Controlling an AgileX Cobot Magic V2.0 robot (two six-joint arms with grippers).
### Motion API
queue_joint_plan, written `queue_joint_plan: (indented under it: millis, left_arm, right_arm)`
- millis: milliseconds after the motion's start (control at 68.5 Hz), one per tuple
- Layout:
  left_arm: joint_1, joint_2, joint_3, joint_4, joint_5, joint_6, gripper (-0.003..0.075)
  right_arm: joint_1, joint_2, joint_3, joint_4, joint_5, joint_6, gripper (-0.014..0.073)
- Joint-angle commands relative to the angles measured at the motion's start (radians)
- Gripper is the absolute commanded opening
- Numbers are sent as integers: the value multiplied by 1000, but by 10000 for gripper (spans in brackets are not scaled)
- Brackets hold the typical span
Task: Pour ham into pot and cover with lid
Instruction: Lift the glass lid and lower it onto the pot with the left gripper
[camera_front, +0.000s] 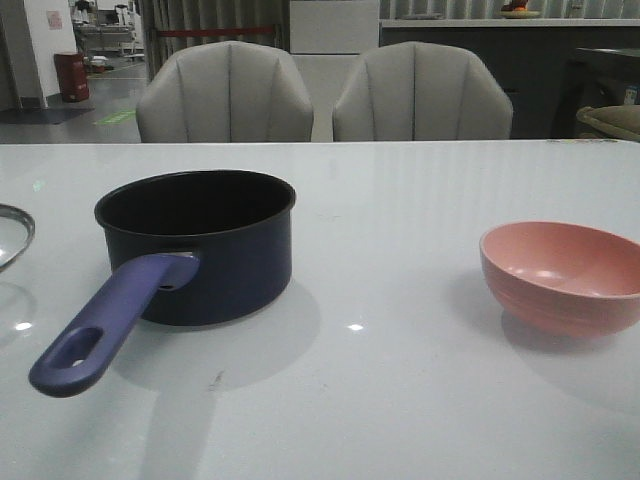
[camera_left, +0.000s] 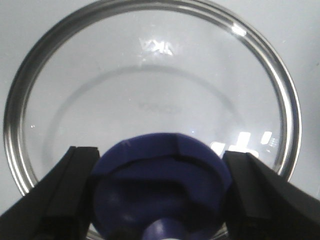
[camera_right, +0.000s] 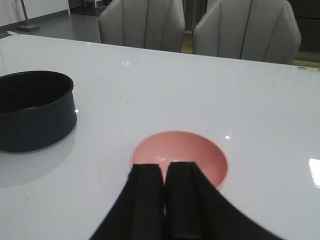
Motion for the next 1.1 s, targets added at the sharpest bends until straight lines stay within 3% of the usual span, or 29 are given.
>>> queue_joint_plan:
  millis: [0,161,613,832,1081]
  left_arm:
    - [-17,-84,-79,-3,10,-6,275]
    - [-88,-100,-206,-3,69,-6,275]
    - [-444,-26,-461,46,112,22,279]
    - [-482,95,-566,36,251,22,283]
    - [-482,158,-579,-14,256,22,283]
  right_arm:
    - [0,7,-29,11,-74,-5,162]
    - [0,7,-29,11,-74,-5,162]
    - [0,7,-29,11,-74,-5,162]
    - [0,7,-29,11,-74,-5,162]
    - [0,7,-29,11,-74,-5,162]
